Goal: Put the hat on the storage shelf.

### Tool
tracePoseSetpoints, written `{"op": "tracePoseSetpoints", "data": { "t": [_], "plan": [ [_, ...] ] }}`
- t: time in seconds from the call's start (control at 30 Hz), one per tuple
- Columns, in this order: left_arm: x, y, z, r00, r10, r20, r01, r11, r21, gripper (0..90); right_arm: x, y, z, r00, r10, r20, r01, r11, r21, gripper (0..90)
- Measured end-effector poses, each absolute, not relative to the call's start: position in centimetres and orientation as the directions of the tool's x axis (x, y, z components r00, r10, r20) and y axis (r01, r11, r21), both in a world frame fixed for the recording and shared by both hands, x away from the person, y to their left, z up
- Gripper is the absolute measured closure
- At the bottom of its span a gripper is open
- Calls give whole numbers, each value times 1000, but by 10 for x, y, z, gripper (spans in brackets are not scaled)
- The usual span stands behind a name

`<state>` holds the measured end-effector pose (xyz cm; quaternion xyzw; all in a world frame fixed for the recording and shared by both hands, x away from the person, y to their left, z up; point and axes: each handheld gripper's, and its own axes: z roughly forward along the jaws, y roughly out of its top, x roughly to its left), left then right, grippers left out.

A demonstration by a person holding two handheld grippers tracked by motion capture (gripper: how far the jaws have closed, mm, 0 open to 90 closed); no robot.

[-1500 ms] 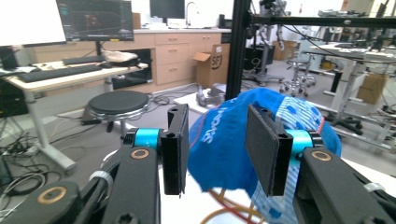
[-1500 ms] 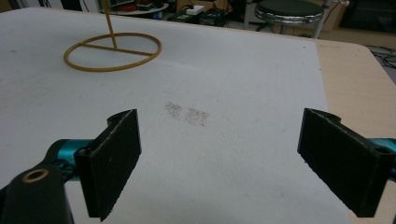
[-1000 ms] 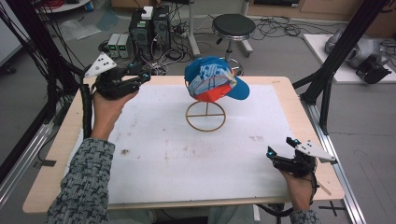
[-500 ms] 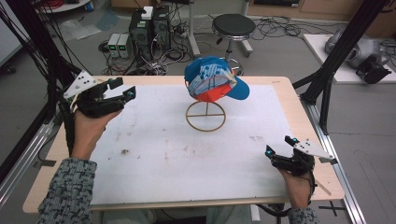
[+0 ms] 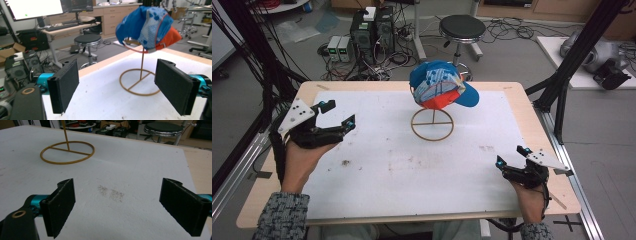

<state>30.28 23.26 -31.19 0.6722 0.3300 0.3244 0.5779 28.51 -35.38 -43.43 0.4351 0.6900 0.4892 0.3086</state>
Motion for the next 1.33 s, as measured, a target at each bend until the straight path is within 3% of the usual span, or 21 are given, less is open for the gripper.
{"op": "tracePoseSetpoints", "data": {
  "t": [0.8, 1.33],
  "plan": [
    [260, 253, -387, 475, 880, -6, 127, -62, 990, 193, 284, -353, -434, -430, 903, -9, 297, 151, 943, 124],
    [258, 257, -402, 468, 883, -21, 143, -52, 988, 192, 284, -351, -434, -436, 900, -17, 297, 162, 941, 124]
  ]
}}
